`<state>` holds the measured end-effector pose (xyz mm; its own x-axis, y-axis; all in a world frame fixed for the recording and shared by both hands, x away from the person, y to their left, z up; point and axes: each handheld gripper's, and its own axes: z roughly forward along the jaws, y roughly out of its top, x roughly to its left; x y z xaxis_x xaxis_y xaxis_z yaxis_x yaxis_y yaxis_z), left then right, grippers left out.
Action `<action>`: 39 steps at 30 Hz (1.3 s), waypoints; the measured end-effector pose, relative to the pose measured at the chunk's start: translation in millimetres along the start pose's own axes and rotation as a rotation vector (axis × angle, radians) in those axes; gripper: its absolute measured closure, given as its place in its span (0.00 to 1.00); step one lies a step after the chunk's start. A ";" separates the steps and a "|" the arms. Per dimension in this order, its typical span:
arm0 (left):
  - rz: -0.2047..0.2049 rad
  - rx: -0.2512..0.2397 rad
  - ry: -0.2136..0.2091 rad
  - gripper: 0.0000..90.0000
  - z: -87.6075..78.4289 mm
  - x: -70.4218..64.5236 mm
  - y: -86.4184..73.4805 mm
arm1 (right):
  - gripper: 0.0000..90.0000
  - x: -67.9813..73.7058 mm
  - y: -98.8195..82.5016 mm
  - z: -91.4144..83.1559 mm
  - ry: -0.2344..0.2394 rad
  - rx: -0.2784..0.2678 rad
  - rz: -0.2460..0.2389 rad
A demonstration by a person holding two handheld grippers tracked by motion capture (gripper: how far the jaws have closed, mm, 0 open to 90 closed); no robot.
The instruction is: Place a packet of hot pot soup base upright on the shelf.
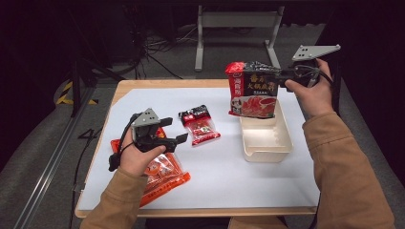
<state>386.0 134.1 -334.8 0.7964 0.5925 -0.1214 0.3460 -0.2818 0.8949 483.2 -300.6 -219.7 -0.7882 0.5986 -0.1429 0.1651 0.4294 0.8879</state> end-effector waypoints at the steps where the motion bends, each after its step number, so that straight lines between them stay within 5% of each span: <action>1: -0.004 0.001 0.000 0.21 -0.2 -0.2 -0.2 | 0.86 -2.7 -0.5 -0.1 -0.008 0.000 -0.002; 17: -0.028 0.005 0.044 0.21 -13.0 3.0 -11.8 | 0.86 -30.7 -11.6 8.6 -0.034 0.003 -0.028; 39: -0.057 0.013 0.075 0.21 -22.7 4.5 -21.6 | 0.86 -47.8 -36.6 26.8 -0.028 0.027 -0.024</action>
<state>370.9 159.9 -344.9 0.7359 0.6628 -0.1384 0.3961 -0.2557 0.8819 530.6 -326.8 -257.1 -0.7752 0.6065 -0.1769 0.1627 0.4623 0.8717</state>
